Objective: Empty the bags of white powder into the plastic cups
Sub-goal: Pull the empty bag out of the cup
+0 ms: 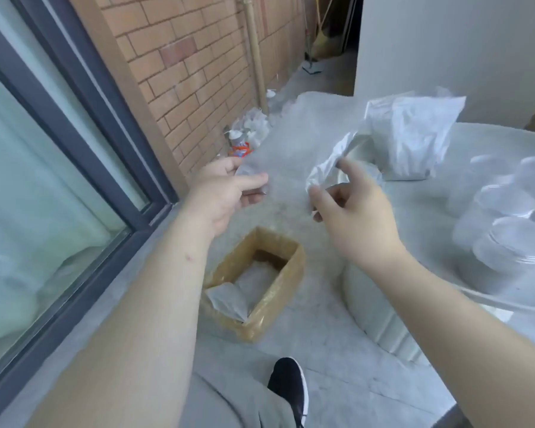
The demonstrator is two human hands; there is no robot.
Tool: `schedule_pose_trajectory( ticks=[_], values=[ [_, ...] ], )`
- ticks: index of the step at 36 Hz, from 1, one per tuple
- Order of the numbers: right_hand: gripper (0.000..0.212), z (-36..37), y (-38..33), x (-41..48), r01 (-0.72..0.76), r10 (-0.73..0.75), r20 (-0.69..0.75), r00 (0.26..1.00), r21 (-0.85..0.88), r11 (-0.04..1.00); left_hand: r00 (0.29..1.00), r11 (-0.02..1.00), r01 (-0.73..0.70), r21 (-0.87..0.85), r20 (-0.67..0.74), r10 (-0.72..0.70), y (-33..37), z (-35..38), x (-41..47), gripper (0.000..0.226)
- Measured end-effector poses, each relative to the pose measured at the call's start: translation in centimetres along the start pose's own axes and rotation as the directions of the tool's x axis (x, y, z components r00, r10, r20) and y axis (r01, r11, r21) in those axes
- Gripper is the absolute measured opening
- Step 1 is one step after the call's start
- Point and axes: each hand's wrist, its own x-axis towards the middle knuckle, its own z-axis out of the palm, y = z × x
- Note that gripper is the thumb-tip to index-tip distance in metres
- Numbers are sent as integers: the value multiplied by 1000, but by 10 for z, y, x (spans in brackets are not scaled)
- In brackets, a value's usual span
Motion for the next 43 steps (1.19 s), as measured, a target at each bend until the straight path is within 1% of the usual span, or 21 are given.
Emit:
schedule_pose_trajectory(
  ticks=[3,5,9,10,11,13,14,16,18,19,21,23,24,25,26,28,30,33,36,39,43],
  values=[
    [50,44,11,4,-84,78,99,992,51,995,991,993,115,30,-73,-113,-11,-42,0,18],
    [53,73,22,4,-191,172,189,967,87,978,976,979,190,66,-119,-182,-22,-67,3,21],
    [60,121,49,-1,-435,362,343,867,168,884,926,916,356,184,-204,-318,-49,-105,10,52],
    [56,126,54,-3,-475,388,367,845,184,861,917,899,382,215,-211,-340,-53,-108,12,56],
    [48,133,59,-5,-514,414,397,819,187,837,909,884,403,237,-215,-357,-57,-112,12,53],
    [25,142,68,-9,-587,474,446,759,153,795,895,850,442,286,-199,-399,-64,-115,13,30],
    [16,146,71,-12,-627,507,472,721,134,768,885,830,464,310,-197,-422,-67,-114,12,24],
    [12,151,79,-16,-700,568,507,649,103,707,861,786,508,352,-176,-478,-77,-114,16,24],
    [16,155,88,-18,-754,629,500,595,75,653,818,701,557,445,-153,-554,-86,-112,18,7],
    [19,156,93,-19,-766,660,487,572,29,643,796,646,572,506,-153,-586,-90,-112,21,18],
    [13,152,97,-20,-715,689,467,555,-156,682,749,517,585,625,-171,-640,-93,-111,25,39],
    [6,147,97,-21,-586,671,464,579,-336,737,726,368,564,739,-232,-647,-93,-111,31,68],
    [9,144,95,-21,-528,647,470,600,-375,762,741,318,534,784,-252,-623,-89,-109,33,74],
    [19,141,93,-20,-492,619,474,626,-375,786,770,298,502,812,-262,-582,-85,-107,36,73],
    [31,138,91,-19,-468,587,473,657,-355,809,809,320,468,824,-254,-530,-78,-102,38,70],
    [49,129,85,-18,-462,536,439,721,-271,844,891,409,373,833,-198,-409,-61,-88,40,57],
    [50,116,77,-18,-428,466,399,790,-185,885,954,462,248,852,-131,-271,-43,-68,40,40],
    [41,89,53,-19,-298,315,325,892,-103,949,997,576,55,815,-13,-76,-20,-33,32,24],
    [32,48,25,-24,-158,163,194,967,-39,987,994,670,-105,735,99,47,-4,10,25,12],
    [27,-1,7,-31,-26,27,40,999,-27,999,968,750,-231,620,222,114,4,59,23,9],
    [28,-68,3,-42,50,-57,-153,987,-46,998,888,703,-423,571,417,196,2,126,17,9]
  ],
)
